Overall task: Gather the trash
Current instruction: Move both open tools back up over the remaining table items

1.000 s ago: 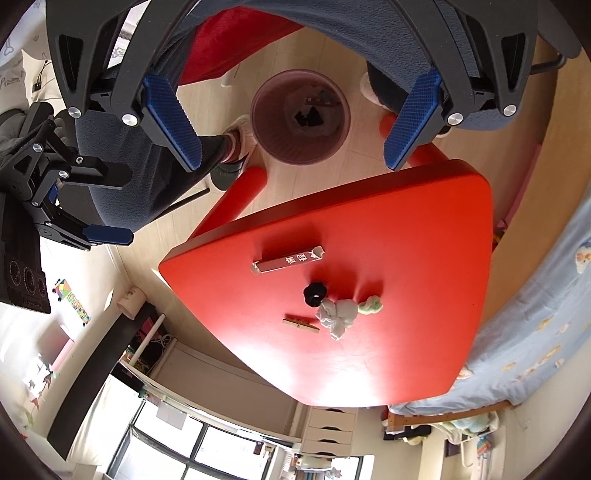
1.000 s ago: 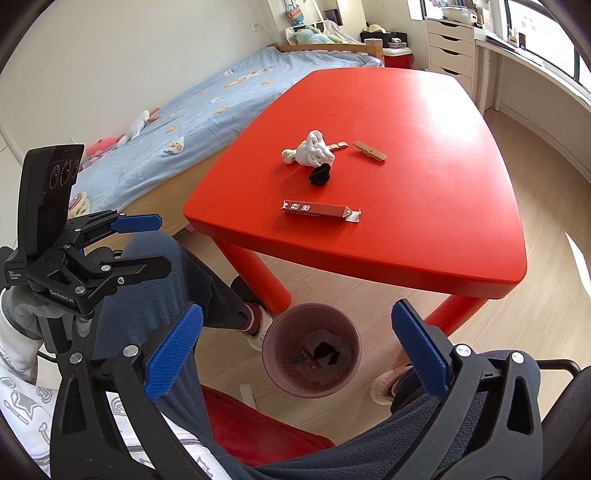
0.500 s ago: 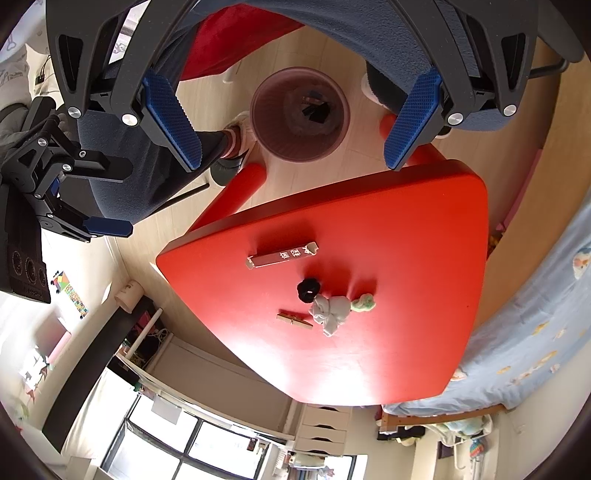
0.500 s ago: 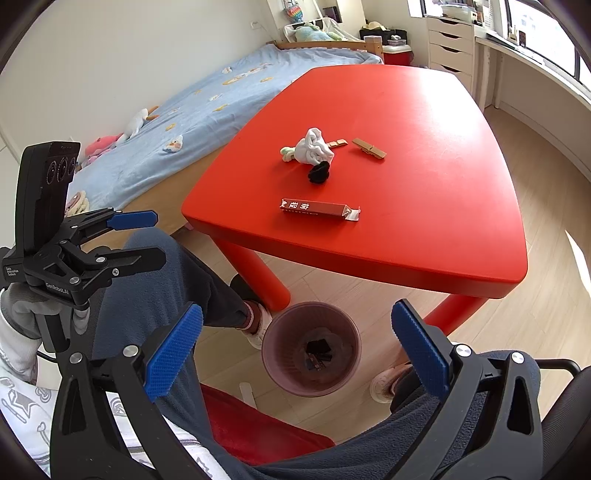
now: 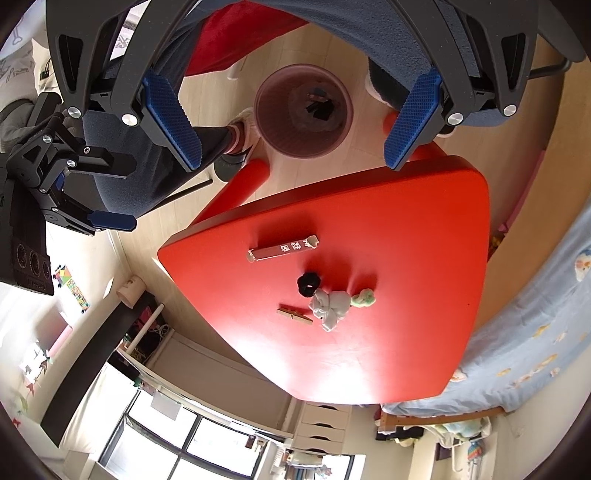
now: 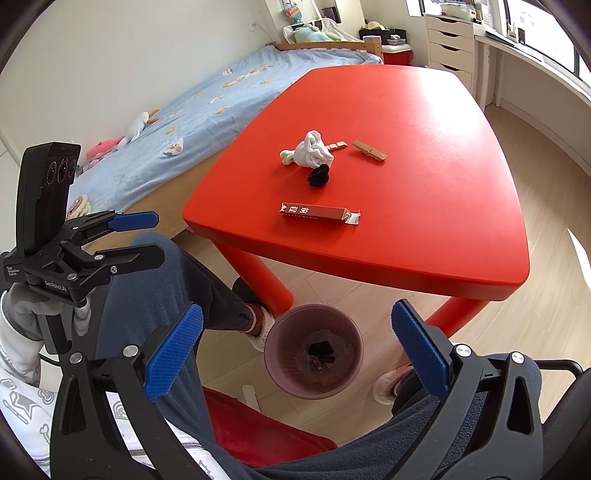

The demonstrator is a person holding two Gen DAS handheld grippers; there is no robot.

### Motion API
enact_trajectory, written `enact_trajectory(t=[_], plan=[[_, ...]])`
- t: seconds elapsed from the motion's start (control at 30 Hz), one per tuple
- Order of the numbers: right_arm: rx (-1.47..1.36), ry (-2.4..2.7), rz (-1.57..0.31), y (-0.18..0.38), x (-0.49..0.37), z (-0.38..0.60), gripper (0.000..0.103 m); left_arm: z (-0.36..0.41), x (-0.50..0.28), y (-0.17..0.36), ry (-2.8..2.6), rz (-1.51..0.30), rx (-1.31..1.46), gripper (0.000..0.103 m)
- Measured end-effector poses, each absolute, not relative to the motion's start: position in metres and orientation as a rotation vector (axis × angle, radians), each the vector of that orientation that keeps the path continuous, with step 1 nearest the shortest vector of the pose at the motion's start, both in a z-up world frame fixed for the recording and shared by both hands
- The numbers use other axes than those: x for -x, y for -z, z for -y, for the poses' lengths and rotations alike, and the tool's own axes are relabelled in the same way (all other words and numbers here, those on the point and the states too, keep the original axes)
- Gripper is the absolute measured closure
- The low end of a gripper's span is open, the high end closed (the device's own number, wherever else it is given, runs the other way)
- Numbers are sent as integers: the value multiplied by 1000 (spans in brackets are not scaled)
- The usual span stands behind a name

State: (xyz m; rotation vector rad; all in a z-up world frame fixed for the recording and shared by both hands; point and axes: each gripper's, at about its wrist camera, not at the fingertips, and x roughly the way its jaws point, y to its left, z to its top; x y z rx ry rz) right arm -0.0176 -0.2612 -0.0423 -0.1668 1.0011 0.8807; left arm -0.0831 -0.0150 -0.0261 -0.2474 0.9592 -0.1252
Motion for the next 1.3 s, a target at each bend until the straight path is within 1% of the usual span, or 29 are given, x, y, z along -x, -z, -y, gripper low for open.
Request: enact_trajectory(t=[0.27,0.6,0.97,1.3], plan=[[173,-877,-992,38,13,260,3,11,77,22,124,-940,257,8],[192,-875,-947,21,-16,252,3,-2,56,10,124,-907,251,8],[283,-882,-870,2,-69,225,3,-11,14,-1,149,-891,208,8],[403,-921,-899,7,-125,185,3,-17,-37,6,171,-939,156,8]])
